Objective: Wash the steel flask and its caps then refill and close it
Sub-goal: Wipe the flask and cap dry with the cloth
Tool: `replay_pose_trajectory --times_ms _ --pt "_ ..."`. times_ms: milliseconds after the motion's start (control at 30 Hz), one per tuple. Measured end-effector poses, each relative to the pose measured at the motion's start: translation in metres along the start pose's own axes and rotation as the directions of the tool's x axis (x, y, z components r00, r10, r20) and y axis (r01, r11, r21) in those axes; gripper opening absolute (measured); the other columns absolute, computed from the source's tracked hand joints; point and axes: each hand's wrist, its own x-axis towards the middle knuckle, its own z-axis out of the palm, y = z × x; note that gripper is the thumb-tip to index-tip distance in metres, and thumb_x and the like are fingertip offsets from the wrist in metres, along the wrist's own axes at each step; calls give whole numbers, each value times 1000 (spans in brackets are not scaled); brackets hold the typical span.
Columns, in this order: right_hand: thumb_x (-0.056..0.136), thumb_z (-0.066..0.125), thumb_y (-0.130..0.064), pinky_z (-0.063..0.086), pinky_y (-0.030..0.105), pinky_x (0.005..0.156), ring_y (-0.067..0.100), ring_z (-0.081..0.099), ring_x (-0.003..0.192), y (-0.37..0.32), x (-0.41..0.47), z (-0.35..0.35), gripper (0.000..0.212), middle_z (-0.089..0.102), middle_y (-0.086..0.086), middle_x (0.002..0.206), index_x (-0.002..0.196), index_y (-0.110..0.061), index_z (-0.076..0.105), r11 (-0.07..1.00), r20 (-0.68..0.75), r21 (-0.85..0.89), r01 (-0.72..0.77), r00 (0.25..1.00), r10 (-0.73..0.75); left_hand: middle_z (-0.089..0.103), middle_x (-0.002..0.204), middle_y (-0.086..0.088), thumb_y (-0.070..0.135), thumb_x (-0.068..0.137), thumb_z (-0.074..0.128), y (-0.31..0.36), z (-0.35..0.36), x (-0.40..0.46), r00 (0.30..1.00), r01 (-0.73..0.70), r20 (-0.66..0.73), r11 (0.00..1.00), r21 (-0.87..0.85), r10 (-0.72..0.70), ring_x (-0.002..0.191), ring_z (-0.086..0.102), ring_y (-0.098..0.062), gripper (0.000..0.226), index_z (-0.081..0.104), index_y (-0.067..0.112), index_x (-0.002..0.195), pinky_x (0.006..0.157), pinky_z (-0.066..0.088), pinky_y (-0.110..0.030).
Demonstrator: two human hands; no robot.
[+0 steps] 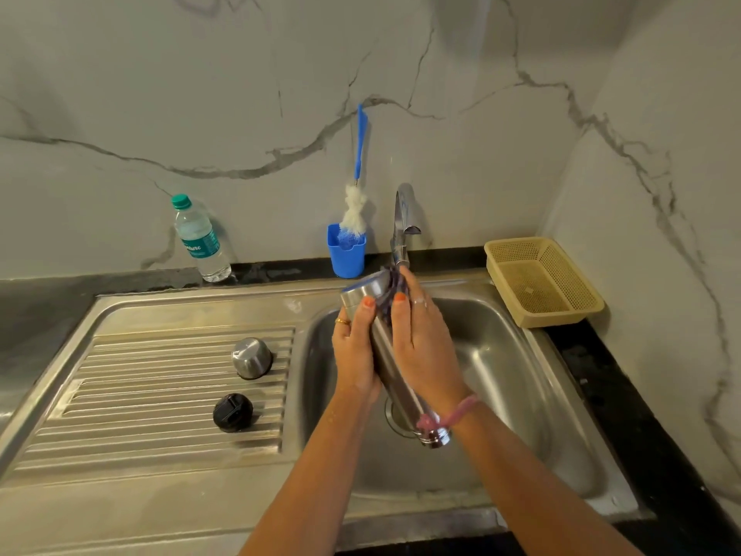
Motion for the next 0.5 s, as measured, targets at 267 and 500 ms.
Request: replay_pose_trajectory --times_ms 267,500 --pt "93 16 -48 48 38 95 15 54 113 47 -84 0 58 56 -3 128 141 -26 40 986 23 -54 -156 987 157 69 111 -18 69 59 70 4 -11 9 994 52 -97 999 0 -52 98 68 -32 82 59 18 122 89 57 -51" --pt "97 19 -47 45 41 101 16 53 119 -18 8 -5 56 57 2 130 139 -19 43 997 -75 15 -79 994 80 71 106 -17 61 76 62 -10 2 -6 1000 31 2 999 11 -31 91 69 -28 54 67 18 108 90 56 -47"
